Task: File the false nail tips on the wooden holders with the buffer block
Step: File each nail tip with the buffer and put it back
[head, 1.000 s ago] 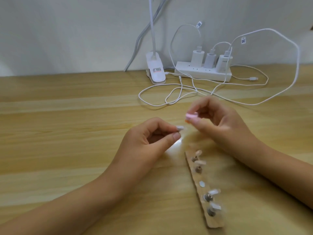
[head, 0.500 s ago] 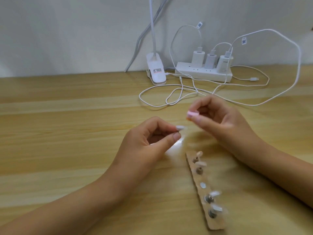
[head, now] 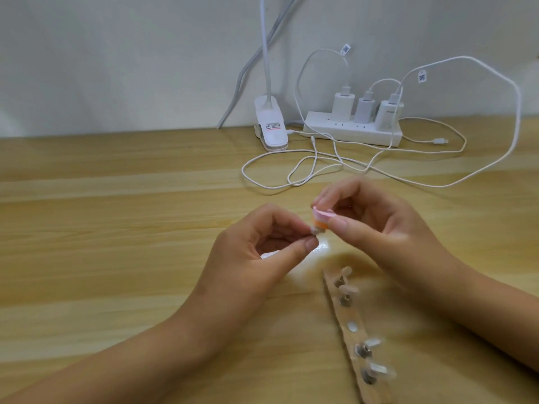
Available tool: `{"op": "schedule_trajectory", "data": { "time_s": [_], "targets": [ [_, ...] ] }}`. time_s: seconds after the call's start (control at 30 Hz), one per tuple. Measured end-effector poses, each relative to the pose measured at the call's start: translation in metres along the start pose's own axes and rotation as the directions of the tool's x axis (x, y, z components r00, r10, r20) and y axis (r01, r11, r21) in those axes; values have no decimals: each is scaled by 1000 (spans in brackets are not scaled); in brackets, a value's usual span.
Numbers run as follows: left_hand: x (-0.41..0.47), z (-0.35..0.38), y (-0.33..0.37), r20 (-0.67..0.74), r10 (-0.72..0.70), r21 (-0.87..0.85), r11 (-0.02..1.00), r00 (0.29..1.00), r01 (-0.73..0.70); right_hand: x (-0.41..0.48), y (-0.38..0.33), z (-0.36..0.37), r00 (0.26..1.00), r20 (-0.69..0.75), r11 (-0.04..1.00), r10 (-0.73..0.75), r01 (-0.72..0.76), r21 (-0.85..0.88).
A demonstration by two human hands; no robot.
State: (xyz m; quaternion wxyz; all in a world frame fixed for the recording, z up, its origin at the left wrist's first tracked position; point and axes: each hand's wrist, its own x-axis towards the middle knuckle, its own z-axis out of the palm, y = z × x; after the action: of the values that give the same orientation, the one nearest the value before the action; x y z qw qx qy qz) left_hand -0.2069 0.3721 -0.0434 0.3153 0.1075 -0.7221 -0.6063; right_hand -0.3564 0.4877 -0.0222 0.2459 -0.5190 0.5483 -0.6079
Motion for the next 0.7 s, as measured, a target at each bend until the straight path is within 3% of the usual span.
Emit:
{"op": "schedule_trajectory", "data": {
  "time_s": [0.13,0.23,0.3,0.37,0.43,0.53,0.6,0.7],
  "targets": [
    [0,0,0,-4,4,8,1000,1000,-4,3,-3,-5,998,-60,992,32,-24,126],
    [0,0,-1,-1,12,19,1000,1000,-12,3,0,-5,993,38,994,111,-111,0],
    [-1,1,-1,-1,8,25,1000,1000,-8,6,2,-7,981,-17,981,194,-194,-13],
    [0,0,-2,1,1,32,999,1000,-1,7,-1,-8,989,-46,987,141,-137,85],
    [0,1,-2,-1,-6,38,999,1000,6,5,-4,-5,997,38,990,72,-76,119],
    [-1,1,-2,9,-12,55,998,1000,12,6,2,-6,988,31,988,154,-155,26],
    [-2,1,-2,13,-19,62,998,1000,19,6,3,-9,988,-13,985,152,-151,79],
    [0,2,-2,4,-24,65,998,1000,24,6,-1,-5,990,120,992,76,-88,95]
  ]
}}
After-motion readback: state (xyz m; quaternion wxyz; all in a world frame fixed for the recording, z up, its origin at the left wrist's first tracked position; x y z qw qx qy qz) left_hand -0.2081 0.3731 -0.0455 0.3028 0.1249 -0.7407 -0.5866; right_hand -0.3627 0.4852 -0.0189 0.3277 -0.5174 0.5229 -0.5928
